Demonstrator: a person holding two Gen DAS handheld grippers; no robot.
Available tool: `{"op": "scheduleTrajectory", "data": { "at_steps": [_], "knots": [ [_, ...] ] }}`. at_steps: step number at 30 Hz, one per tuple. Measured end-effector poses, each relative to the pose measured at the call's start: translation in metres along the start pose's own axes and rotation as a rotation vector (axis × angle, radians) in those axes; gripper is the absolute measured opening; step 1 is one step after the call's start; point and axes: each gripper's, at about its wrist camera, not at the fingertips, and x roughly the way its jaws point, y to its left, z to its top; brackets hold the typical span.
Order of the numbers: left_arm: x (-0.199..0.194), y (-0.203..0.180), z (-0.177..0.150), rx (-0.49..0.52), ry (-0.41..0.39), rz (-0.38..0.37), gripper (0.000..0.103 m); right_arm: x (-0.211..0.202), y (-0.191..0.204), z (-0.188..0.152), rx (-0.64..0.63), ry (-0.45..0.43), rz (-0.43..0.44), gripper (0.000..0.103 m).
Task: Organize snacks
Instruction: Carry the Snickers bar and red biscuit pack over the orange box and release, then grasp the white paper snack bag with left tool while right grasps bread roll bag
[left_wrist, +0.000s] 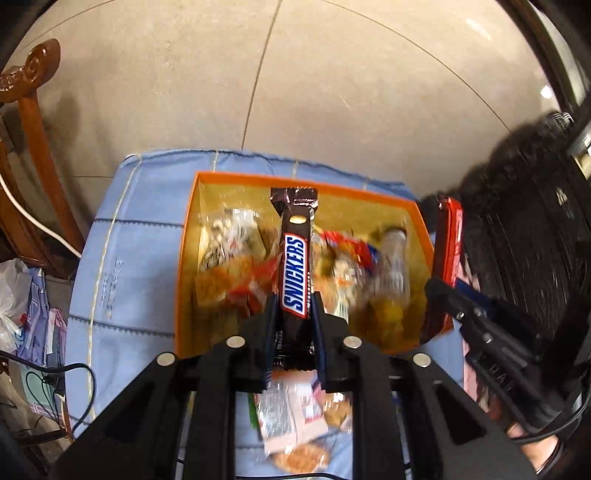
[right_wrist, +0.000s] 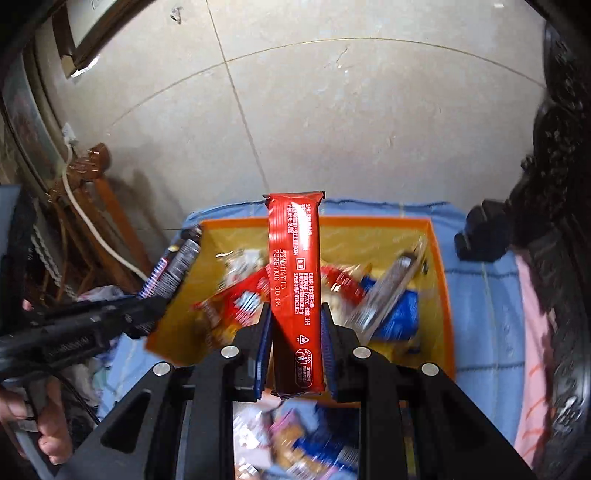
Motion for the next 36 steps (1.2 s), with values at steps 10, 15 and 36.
{"op": "scheduleTrajectory", "data": {
  "at_steps": [10,15,36],
  "knots": [
    [0.01,0.009,-0.005,-0.015,0.012,0.063,0.077,-0.003,-0.016,-0.035,0.074,0.004,0.002,0.051],
    [0.013,0.013,-0.04,0.009,0.058,0.068,0.077,-0.014,-0.017,-0.077,0.063,0.047,0.007,0.058],
    [0.099,0.036,-0.155,-0.042,0.387,0.069,0.077,-0.016,-0.004,-0.242,0.071,0.341,0.061,0.087]
  ]
}}
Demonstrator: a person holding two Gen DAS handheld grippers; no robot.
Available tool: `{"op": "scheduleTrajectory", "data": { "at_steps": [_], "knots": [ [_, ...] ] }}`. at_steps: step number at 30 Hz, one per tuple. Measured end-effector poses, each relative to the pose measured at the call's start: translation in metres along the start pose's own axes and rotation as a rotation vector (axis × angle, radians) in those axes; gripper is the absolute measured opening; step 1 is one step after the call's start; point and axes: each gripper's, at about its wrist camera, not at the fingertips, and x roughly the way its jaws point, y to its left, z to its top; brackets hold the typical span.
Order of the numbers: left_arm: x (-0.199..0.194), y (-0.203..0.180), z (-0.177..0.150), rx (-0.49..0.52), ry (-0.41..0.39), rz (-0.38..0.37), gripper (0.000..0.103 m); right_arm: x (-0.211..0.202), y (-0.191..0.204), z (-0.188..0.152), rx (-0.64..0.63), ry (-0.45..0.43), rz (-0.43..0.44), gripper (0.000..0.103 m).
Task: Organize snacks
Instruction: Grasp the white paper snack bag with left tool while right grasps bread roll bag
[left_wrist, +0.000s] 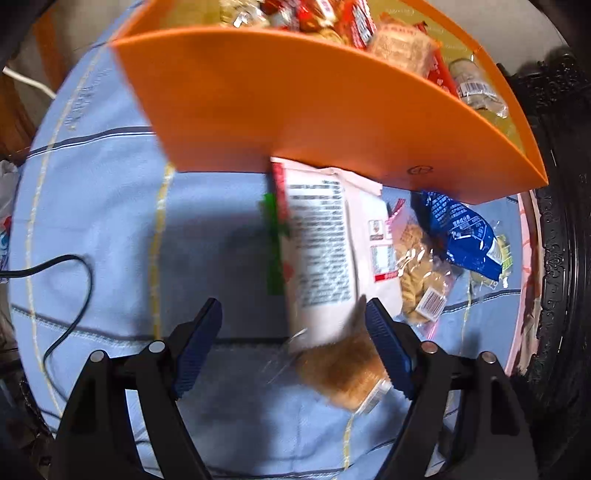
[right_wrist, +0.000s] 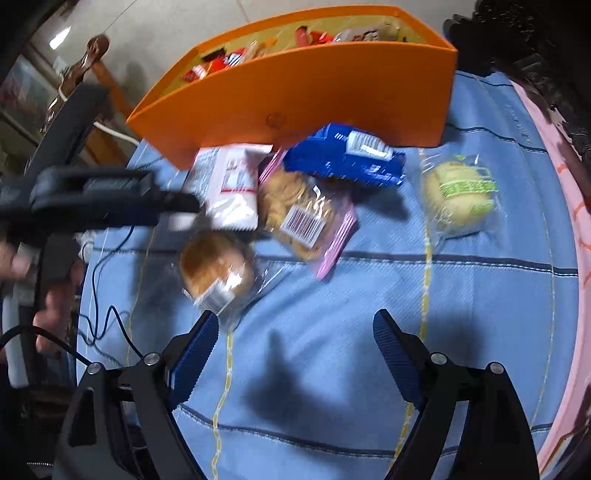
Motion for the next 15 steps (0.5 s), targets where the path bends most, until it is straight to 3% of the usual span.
{"op": "scheduleTrajectory", "data": {
  "at_steps": [6,10,13,15],
  "knots": [
    [0.018,-0.019,0.019,0.028,0.034,0.009,0.079,0.0,-0.004,0.001,0.034,-0.008,-0.002,0.088],
    [0.029,-0.021,0.03,-0.024,0.06,-0.004,0.085,0.003,-0.007,0.003,0.039,0.009,-0.004,0.088],
    [0.038,-0.018,0.037,-0.046,0.081,-0.014,0.084,0.008,-0.004,0.005,0.031,0.023,-0.005,0.088],
    [0.032,-0.015,0.038,-0.04,0.043,-0.034,0.052,0.009,-0.001,0.005,0.021,0.027,-0.006,0.088]
  ]
}}
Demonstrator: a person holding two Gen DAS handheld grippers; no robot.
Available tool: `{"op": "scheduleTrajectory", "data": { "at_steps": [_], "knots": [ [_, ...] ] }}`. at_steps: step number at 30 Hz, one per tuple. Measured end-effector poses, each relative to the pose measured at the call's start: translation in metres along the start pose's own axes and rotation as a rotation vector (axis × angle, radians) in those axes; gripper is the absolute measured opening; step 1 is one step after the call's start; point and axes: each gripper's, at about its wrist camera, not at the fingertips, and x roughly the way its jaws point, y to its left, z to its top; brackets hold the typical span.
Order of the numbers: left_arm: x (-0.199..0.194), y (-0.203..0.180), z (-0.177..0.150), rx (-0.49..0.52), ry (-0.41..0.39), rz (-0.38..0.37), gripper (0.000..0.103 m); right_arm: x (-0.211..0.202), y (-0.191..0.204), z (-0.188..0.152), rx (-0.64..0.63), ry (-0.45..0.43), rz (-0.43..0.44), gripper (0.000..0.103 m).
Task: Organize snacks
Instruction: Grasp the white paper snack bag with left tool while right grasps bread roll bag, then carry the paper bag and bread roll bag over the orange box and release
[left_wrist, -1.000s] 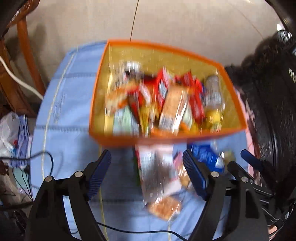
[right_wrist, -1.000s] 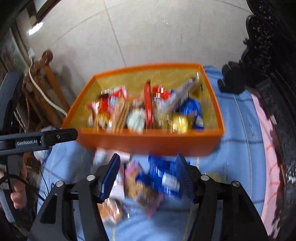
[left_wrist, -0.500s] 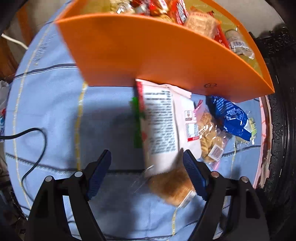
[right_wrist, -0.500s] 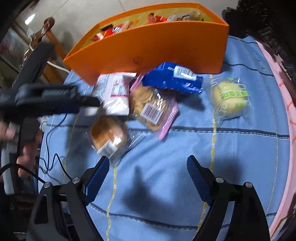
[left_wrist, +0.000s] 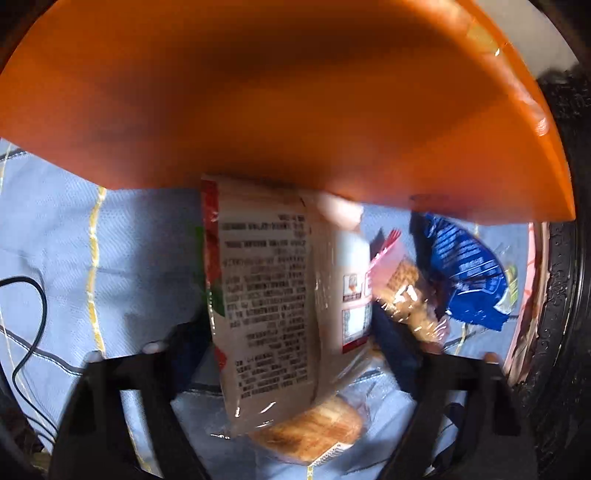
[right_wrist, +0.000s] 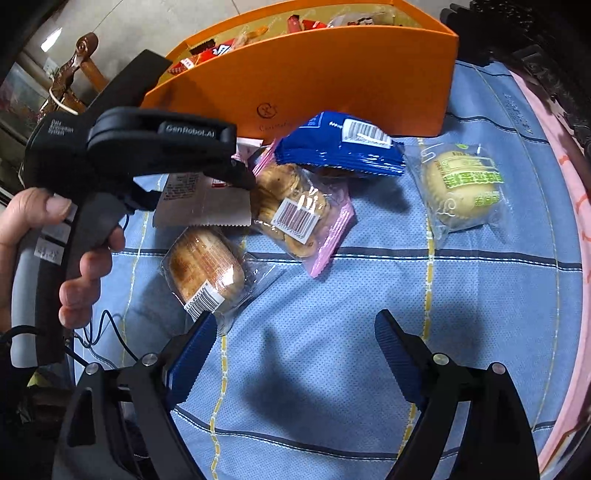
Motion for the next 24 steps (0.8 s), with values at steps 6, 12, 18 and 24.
{"op": "scheduleTrajectory", "data": {
  "at_steps": [6,12,18,24],
  "knots": [
    [-0.032,0.02,-0.024,0.053,-0.081,0.005,0.034,0.012,0.042,0.004,-0.152,-0.023,0.01,0.088],
    [-0.056,0.064,-0.047,-0.026,-0.092,-0.017,0.033,0.036,0.101,0.003,-0.449,-0.025,-0.019,0.093],
    [-0.06,0.093,-0.06,-0.078,-0.095,-0.027,0.015,0.065,0.122,0.019,-0.384,0.005,-0.009,0.095],
    [-0.048,0.082,-0.064,-0.073,-0.095,-0.045,0.015,0.092,0.124,0.025,-0.31,0.091,0.005,0.093]
  ]
}}
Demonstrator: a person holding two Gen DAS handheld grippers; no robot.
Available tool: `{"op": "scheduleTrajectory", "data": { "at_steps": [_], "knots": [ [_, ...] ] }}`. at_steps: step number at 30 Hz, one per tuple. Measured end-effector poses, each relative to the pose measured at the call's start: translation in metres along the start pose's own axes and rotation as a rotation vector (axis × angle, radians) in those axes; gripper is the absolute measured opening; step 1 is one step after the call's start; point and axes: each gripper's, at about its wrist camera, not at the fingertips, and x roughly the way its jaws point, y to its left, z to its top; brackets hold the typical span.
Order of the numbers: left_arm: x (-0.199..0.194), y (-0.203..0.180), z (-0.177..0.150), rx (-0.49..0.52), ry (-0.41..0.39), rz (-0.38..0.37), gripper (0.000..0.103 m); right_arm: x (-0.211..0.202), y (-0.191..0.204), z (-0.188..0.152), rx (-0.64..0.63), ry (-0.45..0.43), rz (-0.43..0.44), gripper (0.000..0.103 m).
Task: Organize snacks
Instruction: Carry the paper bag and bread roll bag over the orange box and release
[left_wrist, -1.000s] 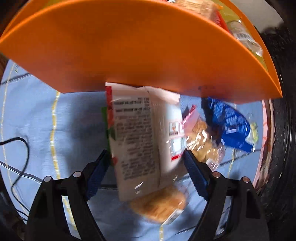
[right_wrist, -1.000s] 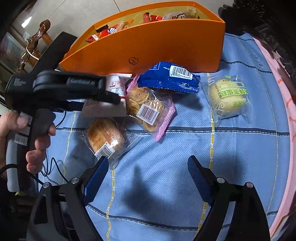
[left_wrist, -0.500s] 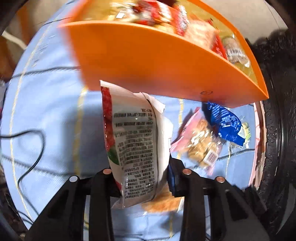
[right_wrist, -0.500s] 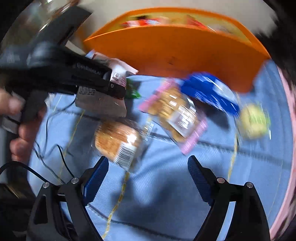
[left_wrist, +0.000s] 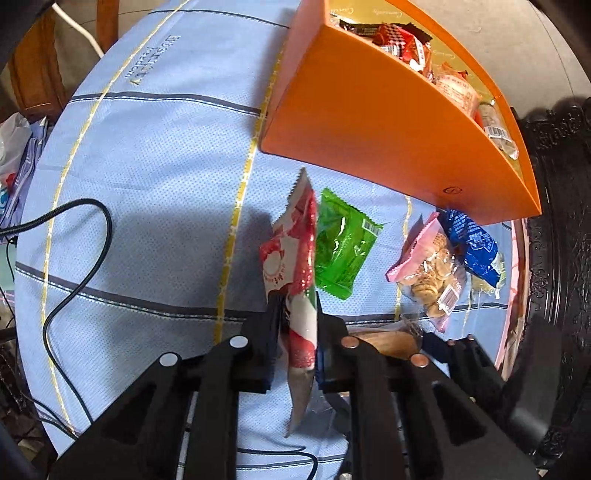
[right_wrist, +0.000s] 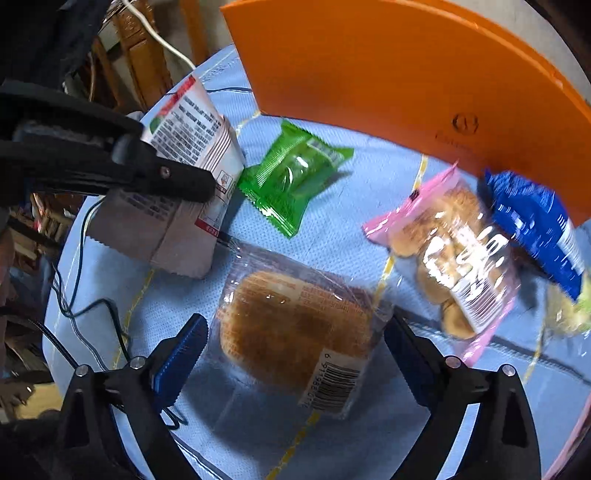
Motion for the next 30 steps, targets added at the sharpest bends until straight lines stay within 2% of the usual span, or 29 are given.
{"op": "scheduleTrajectory", "data": {
  "at_steps": [1,2,3,4,6,8,9,11,13,18,21,30],
  "knots": [
    [0.001,0.0,0.001,0.0,0.002,-0.001,0.015,0.0,0.005,-0.001,-0.022,-0.012,-0.013,0.088],
    [0.002,0.0,0.001,0.001,0.003,0.001,0.015,-0.002,0.01,-0.002,-0.048,-0.014,-0.027,0.077],
    [0.003,0.0,0.001,0.001,0.005,0.002,0.017,-0.004,0.01,-0.001,-0.042,-0.015,-0.01,0.072],
    [0.006,0.0,0.001,0.004,0.013,0.009,0.019,-0.009,0.008,0.0,-0.017,-0.019,0.019,0.071],
    [0.018,0.004,-0.001,-0.007,0.07,0.042,0.05,-0.019,0.0,-0.001,0.002,-0.042,0.028,0.07],
    [0.028,0.009,-0.006,-0.029,0.103,0.046,0.052,-0.032,-0.01,-0.005,0.051,-0.071,0.044,0.07],
    [0.025,0.009,-0.007,-0.024,0.07,0.04,0.043,-0.036,-0.016,-0.008,0.074,-0.077,0.052,0.07],
    [0.027,0.01,-0.009,-0.008,0.071,0.049,0.015,-0.044,-0.036,-0.016,0.119,-0.069,0.059,0.07],
    [0.025,0.012,-0.009,-0.023,0.064,0.048,0.014,-0.046,-0.047,-0.023,0.152,-0.06,0.054,0.07],
    [0.002,-0.005,-0.014,0.042,-0.003,0.056,0.014,-0.054,-0.057,-0.054,0.203,-0.064,0.066,0.07],
    [-0.014,-0.018,-0.019,0.084,-0.027,0.056,0.014,-0.065,-0.068,-0.053,0.206,-0.079,0.07,0.07],
    [-0.04,-0.042,-0.03,0.151,-0.052,0.04,0.014,-0.104,-0.06,-0.03,0.151,-0.189,0.053,0.07]
  ]
}}
